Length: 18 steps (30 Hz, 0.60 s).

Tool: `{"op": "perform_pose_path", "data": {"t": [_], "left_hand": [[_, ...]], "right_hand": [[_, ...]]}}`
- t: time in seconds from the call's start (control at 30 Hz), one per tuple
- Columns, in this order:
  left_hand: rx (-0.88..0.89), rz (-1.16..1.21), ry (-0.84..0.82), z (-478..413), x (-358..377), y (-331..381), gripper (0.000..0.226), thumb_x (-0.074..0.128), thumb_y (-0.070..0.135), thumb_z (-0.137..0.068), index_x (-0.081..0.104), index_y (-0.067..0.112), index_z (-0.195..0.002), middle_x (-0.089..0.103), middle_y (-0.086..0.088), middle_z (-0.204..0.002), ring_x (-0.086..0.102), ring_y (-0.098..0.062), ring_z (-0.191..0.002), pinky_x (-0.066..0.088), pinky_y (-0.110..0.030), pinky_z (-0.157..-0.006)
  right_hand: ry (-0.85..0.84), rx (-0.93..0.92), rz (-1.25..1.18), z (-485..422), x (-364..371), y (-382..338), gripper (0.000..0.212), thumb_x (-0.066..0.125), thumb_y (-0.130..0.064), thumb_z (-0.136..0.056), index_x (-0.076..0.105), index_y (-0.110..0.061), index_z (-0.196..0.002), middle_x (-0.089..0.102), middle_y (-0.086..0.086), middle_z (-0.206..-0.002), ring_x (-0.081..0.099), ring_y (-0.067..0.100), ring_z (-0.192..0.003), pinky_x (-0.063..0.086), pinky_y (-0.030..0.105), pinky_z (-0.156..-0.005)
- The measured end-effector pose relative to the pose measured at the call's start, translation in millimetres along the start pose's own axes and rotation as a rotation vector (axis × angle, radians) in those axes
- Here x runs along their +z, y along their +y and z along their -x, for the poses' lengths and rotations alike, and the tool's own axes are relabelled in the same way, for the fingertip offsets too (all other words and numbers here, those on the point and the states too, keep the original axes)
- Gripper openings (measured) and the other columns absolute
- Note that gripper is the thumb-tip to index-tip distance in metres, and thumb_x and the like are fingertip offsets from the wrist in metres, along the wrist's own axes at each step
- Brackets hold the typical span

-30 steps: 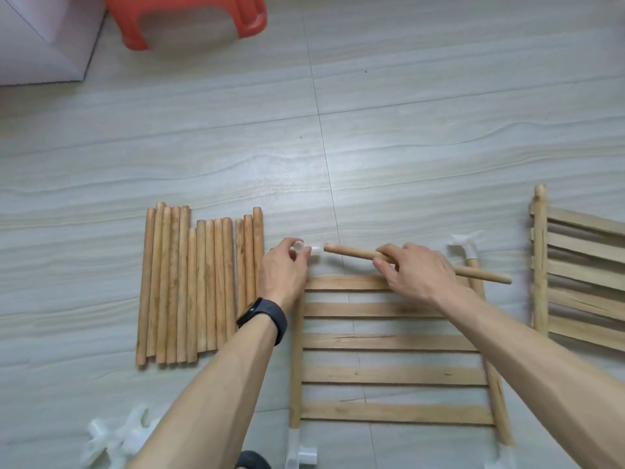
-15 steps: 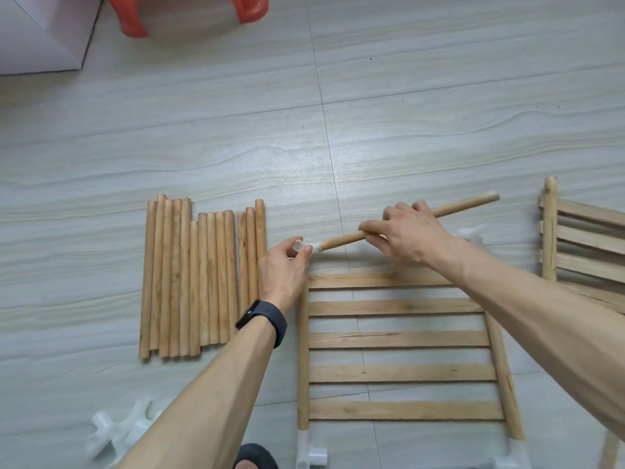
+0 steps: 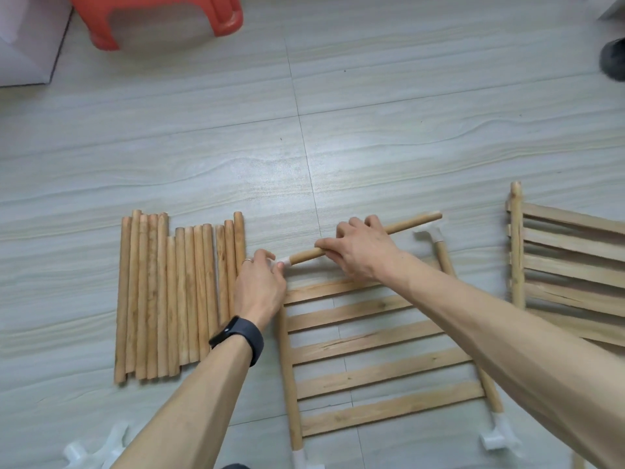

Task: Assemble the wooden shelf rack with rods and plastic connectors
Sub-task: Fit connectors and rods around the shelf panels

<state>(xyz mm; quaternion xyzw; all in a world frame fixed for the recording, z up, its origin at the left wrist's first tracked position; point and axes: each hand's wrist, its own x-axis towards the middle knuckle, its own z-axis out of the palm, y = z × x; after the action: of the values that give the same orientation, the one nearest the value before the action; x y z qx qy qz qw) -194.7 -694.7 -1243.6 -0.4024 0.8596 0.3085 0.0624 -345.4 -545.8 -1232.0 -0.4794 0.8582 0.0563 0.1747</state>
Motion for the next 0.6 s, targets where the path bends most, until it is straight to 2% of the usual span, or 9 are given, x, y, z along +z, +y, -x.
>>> {"op": "perform_pose_path", "data": {"t": [0.07,0.13,0.2,0.23,0.3,0.33,0.43,0.47,0.6], "left_hand": [[-0.010,-0.141,-0.019,0,-2,6,0.027,0.043,0.027,-0.103,0.053,0.018,-0.126,0.055,-0.012,-0.126,0.053,-0.028,-0.108,0.047,-0.040,-0.085],[0.006,-0.311,-0.025,-1,-2,15,0.031,0.045,0.019,-0.098,0.052,0.018,-0.129,0.051,-0.013,-0.134,0.048,-0.031,-0.120,0.045,-0.041,-0.089],[0.111,-0.389,-0.026,-2,2,29,0.041,0.047,0.018,-0.094,0.050,0.019,-0.134,0.049,-0.011,-0.140,0.044,-0.031,-0.127,0.042,-0.041,-0.095],[0.188,-0.406,-0.041,-2,5,36,0.043,0.048,0.021,-0.094,0.049,0.020,-0.137,0.048,-0.009,-0.142,0.043,-0.029,-0.129,0.040,-0.041,-0.099],[0.315,-0.472,-0.100,-2,17,52,0.043,0.047,0.035,-0.097,0.046,0.027,-0.140,0.051,-0.003,-0.142,0.044,-0.026,-0.131,0.034,-0.044,-0.106],[0.334,-0.521,-0.124,-2,24,58,0.040,0.044,0.041,-0.099,0.047,0.031,-0.138,0.053,0.000,-0.140,0.044,-0.025,-0.130,0.030,-0.049,-0.110],[0.203,-0.545,-0.150,-4,36,67,0.033,0.034,0.054,-0.104,0.053,0.037,-0.125,0.055,0.002,-0.128,0.045,-0.025,-0.125,0.014,-0.075,-0.108],[0.176,-0.543,-0.140,-5,37,66,0.033,0.032,0.055,-0.104,0.053,0.038,-0.123,0.055,0.002,-0.126,0.046,-0.025,-0.122,0.015,-0.076,-0.106],[0.203,-0.413,-0.090,-5,35,50,0.032,0.030,0.059,-0.103,0.053,0.041,-0.114,0.060,0.007,-0.112,0.050,-0.022,-0.112,0.020,-0.063,-0.102]], "right_hand": [[0.131,0.047,-0.108,9,-5,4,0.036,0.043,-0.047,-0.104,0.055,-0.041,-0.137,0.055,-0.002,-0.129,0.047,0.023,-0.122,0.028,0.045,-0.101],[0.431,0.194,-0.358,26,-7,21,0.034,0.056,-0.035,-0.098,0.063,-0.028,-0.131,0.058,0.002,-0.126,0.050,0.024,-0.119,0.035,0.044,-0.099],[0.701,0.491,-0.566,48,-3,49,0.029,0.058,-0.028,-0.097,0.063,-0.019,-0.124,0.058,0.005,-0.122,0.051,0.024,-0.114,0.041,0.041,-0.096],[0.756,0.680,-0.680,59,1,65,0.029,0.055,-0.027,-0.097,0.060,-0.016,-0.124,0.056,0.005,-0.123,0.049,0.024,-0.116,0.040,0.040,-0.098],[0.696,1.009,-0.912,75,12,93,0.032,0.052,-0.023,-0.098,0.053,-0.012,-0.128,0.053,0.009,-0.128,0.048,0.028,-0.123,0.039,0.041,-0.105],[0.586,1.078,-0.980,79,19,103,0.036,0.052,-0.022,-0.097,0.051,-0.010,-0.131,0.053,0.010,-0.130,0.049,0.031,-0.125,0.039,0.042,-0.107],[0.180,0.963,-0.980,81,36,113,0.043,0.054,-0.034,-0.100,0.053,-0.007,-0.134,0.060,0.012,-0.131,0.055,0.031,-0.123,0.042,0.038,-0.102],[0.127,0.908,-0.925,79,39,114,0.042,0.052,-0.035,-0.101,0.054,-0.006,-0.132,0.061,0.013,-0.129,0.056,0.032,-0.121,0.042,0.037,-0.098],[0.130,0.835,-0.670,65,48,107,0.039,0.041,-0.034,-0.106,0.050,-0.002,-0.126,0.055,0.023,-0.129,0.053,0.043,-0.120,0.042,0.045,-0.097]]}}
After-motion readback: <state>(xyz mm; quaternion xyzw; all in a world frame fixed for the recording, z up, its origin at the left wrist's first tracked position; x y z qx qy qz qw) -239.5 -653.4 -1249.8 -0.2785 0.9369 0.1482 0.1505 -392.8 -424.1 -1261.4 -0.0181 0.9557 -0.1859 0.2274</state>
